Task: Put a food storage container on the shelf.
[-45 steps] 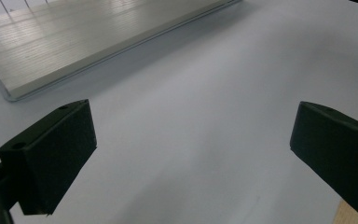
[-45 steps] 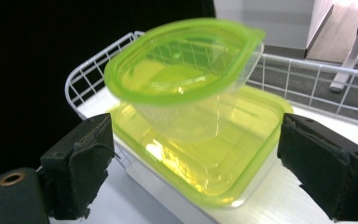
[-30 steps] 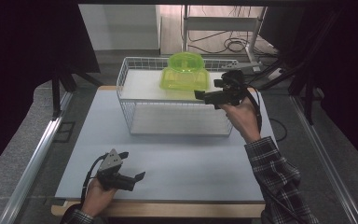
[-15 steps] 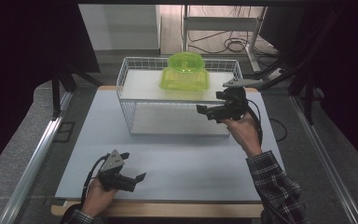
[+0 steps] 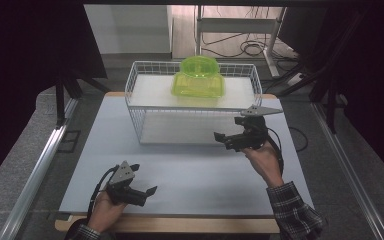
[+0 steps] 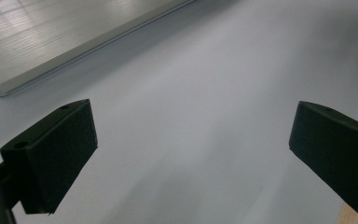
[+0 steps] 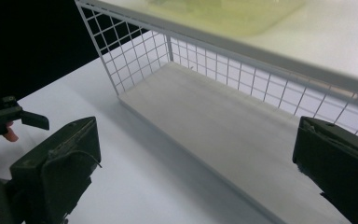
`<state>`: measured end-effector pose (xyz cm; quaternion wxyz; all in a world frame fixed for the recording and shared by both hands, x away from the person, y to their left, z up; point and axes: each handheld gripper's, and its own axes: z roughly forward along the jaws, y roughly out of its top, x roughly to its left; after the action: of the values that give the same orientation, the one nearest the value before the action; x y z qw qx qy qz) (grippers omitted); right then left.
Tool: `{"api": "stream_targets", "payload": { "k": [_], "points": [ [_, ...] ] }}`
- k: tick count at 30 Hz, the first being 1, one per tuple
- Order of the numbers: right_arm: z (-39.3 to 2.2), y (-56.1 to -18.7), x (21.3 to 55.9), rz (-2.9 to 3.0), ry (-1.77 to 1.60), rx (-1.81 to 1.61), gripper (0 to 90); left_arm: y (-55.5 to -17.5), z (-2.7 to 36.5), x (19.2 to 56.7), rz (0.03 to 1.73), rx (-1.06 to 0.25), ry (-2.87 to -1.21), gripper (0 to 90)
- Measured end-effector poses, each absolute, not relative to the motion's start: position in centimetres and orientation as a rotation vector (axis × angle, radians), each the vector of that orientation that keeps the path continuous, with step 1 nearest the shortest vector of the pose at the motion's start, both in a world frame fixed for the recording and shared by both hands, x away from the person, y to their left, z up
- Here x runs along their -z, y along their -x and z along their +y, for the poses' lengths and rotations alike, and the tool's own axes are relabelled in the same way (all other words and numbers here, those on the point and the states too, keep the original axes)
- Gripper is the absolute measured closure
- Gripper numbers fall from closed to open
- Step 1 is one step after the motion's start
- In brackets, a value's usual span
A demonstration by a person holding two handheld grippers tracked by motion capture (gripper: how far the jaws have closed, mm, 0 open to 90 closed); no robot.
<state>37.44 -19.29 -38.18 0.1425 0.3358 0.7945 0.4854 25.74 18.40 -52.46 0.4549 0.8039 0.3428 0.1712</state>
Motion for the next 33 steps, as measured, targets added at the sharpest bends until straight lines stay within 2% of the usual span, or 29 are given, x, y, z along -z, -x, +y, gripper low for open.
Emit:
{"api": "stream_targets", "payload": {
  "k": [29, 33],
  "points": [
    [-22.2, -32.9, 45.4, 2.263, -1.009, -1.282, 0.2, -25.7, 18.1, 52.6, 0.839, -0.428, -2.015, 0.1],
    [-22.5, -32.3, 46.6, 2.279, -1.012, -1.256, 0.2, -25.8, 18.2, 52.8, 0.840, -0.398, -2.007, 0.0]
  ]
}}
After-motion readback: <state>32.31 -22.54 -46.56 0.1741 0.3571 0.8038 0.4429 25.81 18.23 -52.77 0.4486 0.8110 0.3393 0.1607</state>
